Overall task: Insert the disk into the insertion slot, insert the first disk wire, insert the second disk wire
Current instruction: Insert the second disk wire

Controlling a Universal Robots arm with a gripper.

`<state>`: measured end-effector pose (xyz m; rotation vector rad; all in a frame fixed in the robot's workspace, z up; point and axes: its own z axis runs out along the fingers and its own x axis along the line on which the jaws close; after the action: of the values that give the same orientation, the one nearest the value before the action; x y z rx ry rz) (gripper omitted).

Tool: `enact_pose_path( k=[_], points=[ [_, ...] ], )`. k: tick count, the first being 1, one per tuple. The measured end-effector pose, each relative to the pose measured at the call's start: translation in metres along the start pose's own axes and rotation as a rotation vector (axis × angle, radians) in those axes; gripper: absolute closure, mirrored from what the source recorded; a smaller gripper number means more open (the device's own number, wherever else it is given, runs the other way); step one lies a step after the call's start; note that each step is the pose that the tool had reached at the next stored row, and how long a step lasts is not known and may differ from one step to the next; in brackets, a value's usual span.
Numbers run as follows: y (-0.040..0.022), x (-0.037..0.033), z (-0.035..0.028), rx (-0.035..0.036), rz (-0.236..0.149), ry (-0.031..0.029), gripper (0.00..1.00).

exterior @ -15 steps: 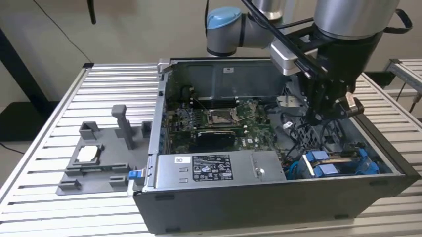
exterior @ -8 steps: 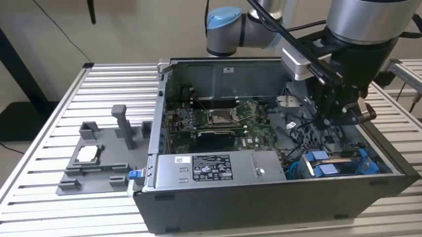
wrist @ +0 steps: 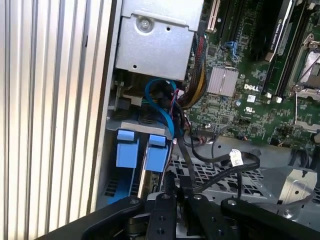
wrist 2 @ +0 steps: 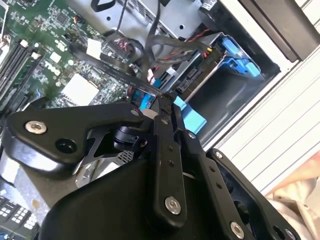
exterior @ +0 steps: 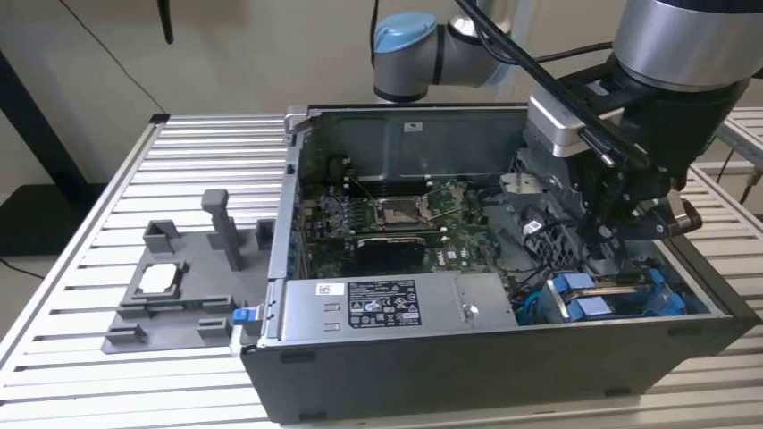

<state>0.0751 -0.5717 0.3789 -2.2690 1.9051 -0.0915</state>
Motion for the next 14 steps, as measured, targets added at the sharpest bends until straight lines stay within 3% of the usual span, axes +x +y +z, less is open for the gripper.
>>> enact_pose_path(
  k=[8, 14],
  points=[
    [-0.0044, 0.0156, 0.0004, -0.0100, 0.001, -0.0016, 0.84],
    [-0.0044, 0.0168, 0.0005, -0.0102, 0.001, -0.0016, 0.84]
  ],
)
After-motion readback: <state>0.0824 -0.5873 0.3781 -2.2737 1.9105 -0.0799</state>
